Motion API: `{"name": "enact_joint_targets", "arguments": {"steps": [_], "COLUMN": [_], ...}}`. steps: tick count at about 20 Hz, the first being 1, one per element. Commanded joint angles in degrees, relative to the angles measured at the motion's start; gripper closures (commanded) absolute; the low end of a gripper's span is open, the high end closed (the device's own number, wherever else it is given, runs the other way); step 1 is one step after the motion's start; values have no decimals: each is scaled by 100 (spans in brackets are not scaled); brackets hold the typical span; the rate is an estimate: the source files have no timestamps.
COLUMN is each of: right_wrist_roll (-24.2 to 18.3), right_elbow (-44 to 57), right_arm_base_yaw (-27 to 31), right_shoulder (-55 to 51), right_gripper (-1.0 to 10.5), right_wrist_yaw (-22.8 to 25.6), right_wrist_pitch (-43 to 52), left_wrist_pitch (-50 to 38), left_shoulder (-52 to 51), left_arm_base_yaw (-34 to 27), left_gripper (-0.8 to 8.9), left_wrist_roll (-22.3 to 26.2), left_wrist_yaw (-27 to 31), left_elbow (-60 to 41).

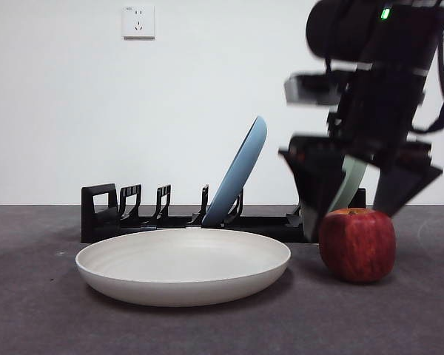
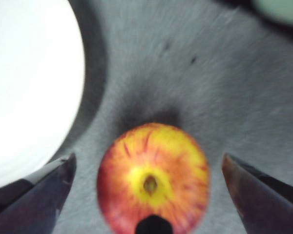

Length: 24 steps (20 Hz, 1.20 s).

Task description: Take the yellow plate from the plate rack,put the plate on the table,take the apple from the table,put the apple in the plate

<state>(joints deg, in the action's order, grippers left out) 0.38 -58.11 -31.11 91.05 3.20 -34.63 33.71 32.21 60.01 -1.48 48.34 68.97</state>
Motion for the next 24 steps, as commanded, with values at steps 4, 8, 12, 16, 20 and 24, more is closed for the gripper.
{"name": "enact_joint_targets", "arguments": {"steps": [4,8,12,16,20,24], "right_wrist_roll": [149,170,328,417,450,448], "right_elbow": [20,2,-321,-1036,-1847,-2479], "right_arm_base_yaw": [-4,-9,-120,-407,-907,-1329], "right_shoulder": [509,391,-142,-437,-275,258], "right_gripper": [783,958,958,959,959,959], "right_wrist_yaw": [20,20,-52,-621,-922,-905], "right_wrist_pitch": [7,50,22,7,-28,-103], "left_wrist_pitch": [149,205,227,243,278,326], "left_shoulder": [-13,-13,-13,-13,-13,-13], "left_arm_base_yaw": [-11,-11,-11,-11,-11,-11], "left_gripper": [500,500,500,500,500,500], "left_wrist_roll": [63,66,66,66,68,68], "left_wrist_yaw": [7,9,9,7,7,9], "left_elbow": [-22,-22,-22,-22,-22,-22]}}
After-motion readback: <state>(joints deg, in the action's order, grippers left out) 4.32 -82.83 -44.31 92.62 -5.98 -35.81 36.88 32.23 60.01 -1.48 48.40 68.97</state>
